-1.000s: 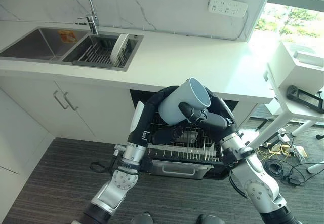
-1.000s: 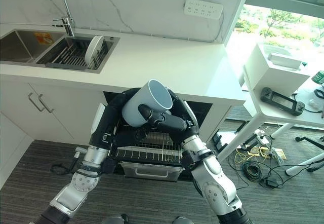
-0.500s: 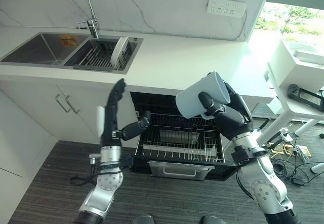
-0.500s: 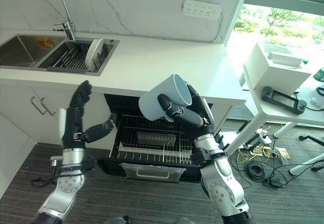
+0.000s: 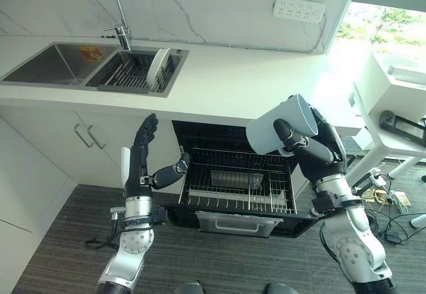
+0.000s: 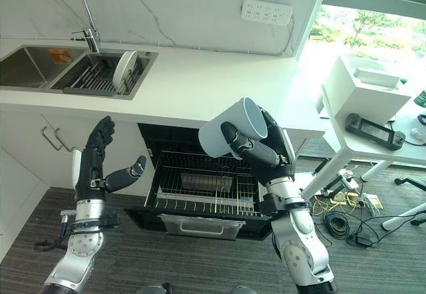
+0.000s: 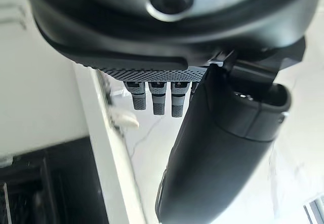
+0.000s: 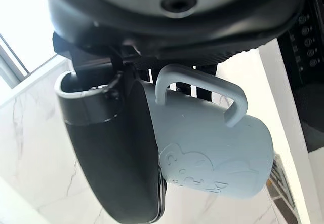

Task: Place the dishes in the dishwasher.

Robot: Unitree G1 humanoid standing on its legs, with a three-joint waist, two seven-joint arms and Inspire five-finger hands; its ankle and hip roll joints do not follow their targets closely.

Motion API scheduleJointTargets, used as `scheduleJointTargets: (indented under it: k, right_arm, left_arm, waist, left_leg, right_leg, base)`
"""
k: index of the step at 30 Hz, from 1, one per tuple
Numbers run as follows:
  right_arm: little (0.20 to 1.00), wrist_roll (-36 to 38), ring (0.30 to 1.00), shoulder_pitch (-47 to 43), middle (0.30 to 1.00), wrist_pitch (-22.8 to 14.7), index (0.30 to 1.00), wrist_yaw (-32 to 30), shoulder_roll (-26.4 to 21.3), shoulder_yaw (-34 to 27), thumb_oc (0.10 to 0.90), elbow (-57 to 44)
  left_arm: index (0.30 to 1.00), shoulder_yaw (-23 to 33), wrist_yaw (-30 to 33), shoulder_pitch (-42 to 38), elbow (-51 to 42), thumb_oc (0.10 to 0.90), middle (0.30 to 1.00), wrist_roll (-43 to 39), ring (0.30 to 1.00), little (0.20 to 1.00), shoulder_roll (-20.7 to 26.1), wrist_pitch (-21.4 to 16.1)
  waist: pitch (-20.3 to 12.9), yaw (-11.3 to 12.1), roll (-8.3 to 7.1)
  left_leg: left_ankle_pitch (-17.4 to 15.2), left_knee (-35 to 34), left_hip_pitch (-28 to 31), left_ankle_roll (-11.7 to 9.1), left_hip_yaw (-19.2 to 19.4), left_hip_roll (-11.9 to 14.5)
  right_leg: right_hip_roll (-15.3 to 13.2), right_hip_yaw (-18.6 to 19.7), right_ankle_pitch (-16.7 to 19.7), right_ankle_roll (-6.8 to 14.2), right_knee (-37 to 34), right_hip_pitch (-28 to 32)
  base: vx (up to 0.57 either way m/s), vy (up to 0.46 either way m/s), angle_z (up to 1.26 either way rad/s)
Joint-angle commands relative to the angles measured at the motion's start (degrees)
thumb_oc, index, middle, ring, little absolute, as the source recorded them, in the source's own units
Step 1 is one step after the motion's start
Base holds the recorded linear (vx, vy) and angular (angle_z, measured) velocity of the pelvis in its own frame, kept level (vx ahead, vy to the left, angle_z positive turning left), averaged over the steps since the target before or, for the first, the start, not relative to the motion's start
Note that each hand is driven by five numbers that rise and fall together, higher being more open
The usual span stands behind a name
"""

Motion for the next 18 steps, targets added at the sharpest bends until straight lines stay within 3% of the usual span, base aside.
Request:
scheduleJointTargets:
  k: [1,3,6,9,10,11,15,18]
  right_arm:
    - [0.300,-0.52,0.300,-4.10,0.300,-6.15,0.300,1.33,1.73,-3.87,0.400,-4.65]
    - [0.300,-0.16,0.300,-3.94,0.300,-5.91,0.300,1.67,1.57,-4.36,0.400,-4.41]
    - [0.300,0.37,0.300,-3.60,0.300,-5.57,0.300,2.35,0.86,-4.82,0.400,-4.53]
    - [0.300,0.38,0.300,-3.60,0.300,-5.57,0.300,2.35,0.87,-4.82,0.400,-4.53]
    - [0.300,0.64,0.300,-3.80,0.300,-5.16,0.300,3.08,0.18,-4.67,0.400,-4.36]
    - [0.300,0.77,0.300,-3.96,0.300,-4.82,0.300,3.50,-0.18,-4.76,0.400,-4.51]
    - [0.300,0.81,0.300,-3.94,0.300,-4.74,0.300,3.52,-0.24,-4.80,0.400,-4.58]
    - [0.300,1.05,0.300,-4.72,0.300,-4.33,0.300,3.26,-0.93,-3.97,0.400,-4.62]
  left_arm:
    - [0.900,2.33,-7.53,-4.42,-6.42,0.800,0.900,-1.99,0.900,0.900,3.31,-1.35]
    - [0.900,1.68,-10.97,-4.82,-7.09,0.800,0.900,-0.79,0.900,0.900,4.22,0.38]
    - [0.900,-0.59,-19.47,-5.64,-7.82,0.800,0.900,1.82,0.900,0.900,6.26,7.19]
    - [0.900,-0.58,-19.48,-5.64,-7.84,0.800,0.900,1.81,0.900,0.900,6.27,7.21]
    - [0.900,-4.08,-29.22,-6.40,-6.22,0.800,0.900,1.68,0.900,0.900,8.00,16.43]
    - [0.900,-6.20,-31.73,-7.02,-5.50,0.800,0.900,2.60,0.900,0.900,9.06,19.44]
    - [0.900,-6.54,-32.04,-7.17,-5.35,0.800,0.900,2.73,0.900,0.900,9.17,19.80]
    - [0.900,-10.89,-36.15,-9.76,-3.42,0.800,0.900,8.42,0.900,0.900,10.63,26.31]
  waist:
    - [-2.38,-1.22,-0.01]
    - [-2.34,-1.53,0.20]
    - [-2.14,-2.17,0.88]
    - [-2.28,-2.18,0.83]
    - [-2.16,-3.20,1.76]
    - [-2.19,-3.66,2.11]
    - [-2.23,-3.63,2.18]
    - [-2.21,-4.84,3.03]
  left_leg:
    - [-10.73,-2.35,9.20,0.02,1.22,1.78]
    - [-10.79,-2.35,9.27,0.02,1.36,1.81]
    - [-10.77,-2.35,9.50,0.00,1.70,1.99]
    - [-10.71,-2.35,9.31,0.02,1.70,1.93]
    - [-10.91,-2.35,9.86,0.10,2.08,2.03]
    - [-10.60,-2.35,9.65,0.18,2.49,1.91]
    - [-10.60,-2.35,9.65,0.19,2.59,1.92]
    - [-10.56,-2.35,9.89,0.31,3.58,2.12]
  right_leg:
    - [-1.36,1.64,3.56,5.33,-3.20,-3.51]
    - [-1.24,1.78,3.53,5.33,-3.20,-3.64]
    - [-0.90,2.19,3.43,5.35,-3.20,-3.80]
    - [-0.95,2.21,3.46,5.34,-3.20,-3.98]
    - [-0.58,2.64,3.42,5.61,-3.20,-3.97]
    - [-0.53,2.98,3.67,5.57,-3.20,-4.48]
    - [-0.50,3.07,3.71,5.58,-3.20,-4.59]
    - [-0.23,3.82,3.83,5.60,-3.20,-4.98]
  base:
    - [0.01,0.014,-0.09]
    - [0.00,0.017,-0.06]
    - [-0.01,0.019,-0.04]
    - [0.00,0.013,-0.08]
    - [-0.02,0.050,-0.07]
    - [-0.02,0.054,-0.06]
    - [0.00,0.014,-0.12]
    - [-0.03,0.023,-0.03]
